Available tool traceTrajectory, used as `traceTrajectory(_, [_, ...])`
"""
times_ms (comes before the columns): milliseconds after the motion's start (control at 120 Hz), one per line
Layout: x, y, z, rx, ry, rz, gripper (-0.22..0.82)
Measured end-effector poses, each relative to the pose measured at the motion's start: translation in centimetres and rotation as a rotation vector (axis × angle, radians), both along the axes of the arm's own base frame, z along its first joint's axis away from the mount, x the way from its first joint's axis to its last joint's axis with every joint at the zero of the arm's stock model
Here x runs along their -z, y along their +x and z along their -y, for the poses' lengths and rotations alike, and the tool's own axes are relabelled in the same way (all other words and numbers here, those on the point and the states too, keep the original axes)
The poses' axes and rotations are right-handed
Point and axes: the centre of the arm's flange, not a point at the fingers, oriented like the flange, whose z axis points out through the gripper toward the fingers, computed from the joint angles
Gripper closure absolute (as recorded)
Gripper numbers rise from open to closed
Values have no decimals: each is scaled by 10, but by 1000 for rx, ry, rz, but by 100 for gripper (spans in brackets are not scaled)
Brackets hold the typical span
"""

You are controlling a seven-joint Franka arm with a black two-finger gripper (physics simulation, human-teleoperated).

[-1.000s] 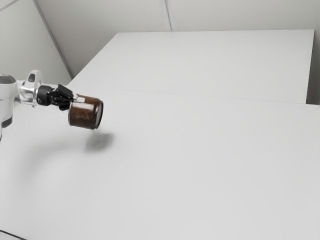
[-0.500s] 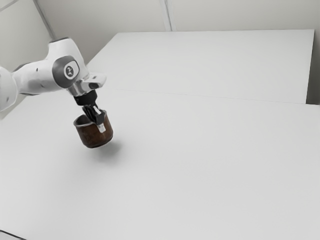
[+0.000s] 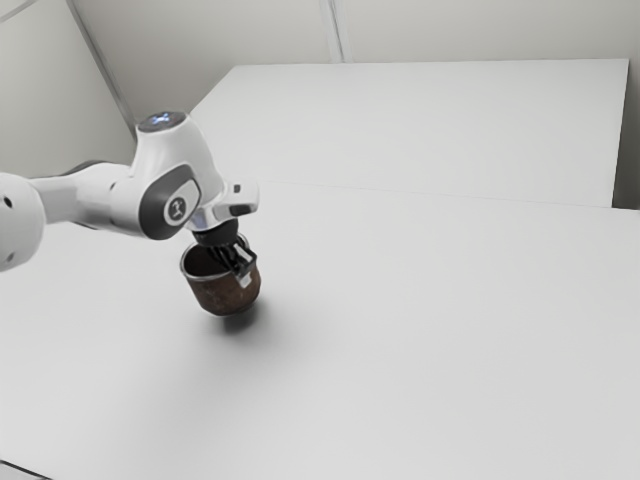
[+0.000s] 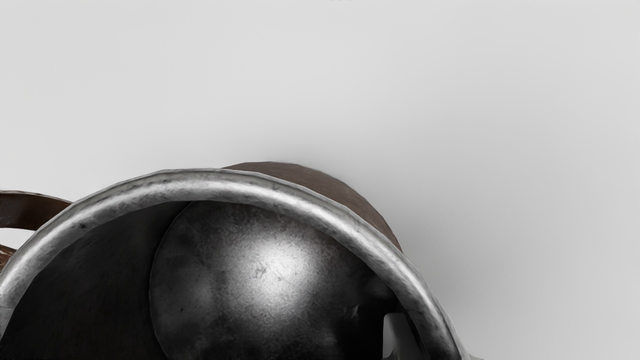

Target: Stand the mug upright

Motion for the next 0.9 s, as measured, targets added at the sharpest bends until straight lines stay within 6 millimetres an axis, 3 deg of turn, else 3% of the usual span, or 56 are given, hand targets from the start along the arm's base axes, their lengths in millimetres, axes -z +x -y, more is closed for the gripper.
traceTrajectory(158, [11, -5, -3, -100, -21, 4, 77])
traceTrajectory(375, [13, -4, -1, -182, -48, 10, 32])
traceTrajectory(600, [10, -2, -1, -235, -58, 19, 11])
traceTrajectory(675, [-5, 2, 5, -252, -82, 48, 8])
traceTrajectory(800, [-39, 7, 37, -256, -157, 98, 4])
traceTrajectory(900, [-58, 5, 48, -259, -180, 94, 3])
